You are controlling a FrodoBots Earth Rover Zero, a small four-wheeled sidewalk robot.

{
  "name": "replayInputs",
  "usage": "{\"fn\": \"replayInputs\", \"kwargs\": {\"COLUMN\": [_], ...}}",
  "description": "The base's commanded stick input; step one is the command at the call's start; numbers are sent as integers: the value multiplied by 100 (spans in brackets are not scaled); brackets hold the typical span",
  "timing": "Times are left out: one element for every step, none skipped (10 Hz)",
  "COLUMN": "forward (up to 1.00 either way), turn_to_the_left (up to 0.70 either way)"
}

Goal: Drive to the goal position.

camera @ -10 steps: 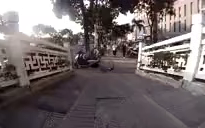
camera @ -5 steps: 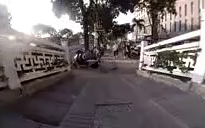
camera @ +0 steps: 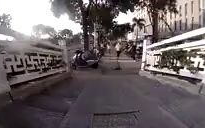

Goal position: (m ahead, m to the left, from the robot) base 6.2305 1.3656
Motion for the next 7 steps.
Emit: {"fn": "replayInputs", "kwargs": {"forward": [45,45,45,45,45,45,45], "turn_to_the_left": [0,0,0,0,0,0,0]}}
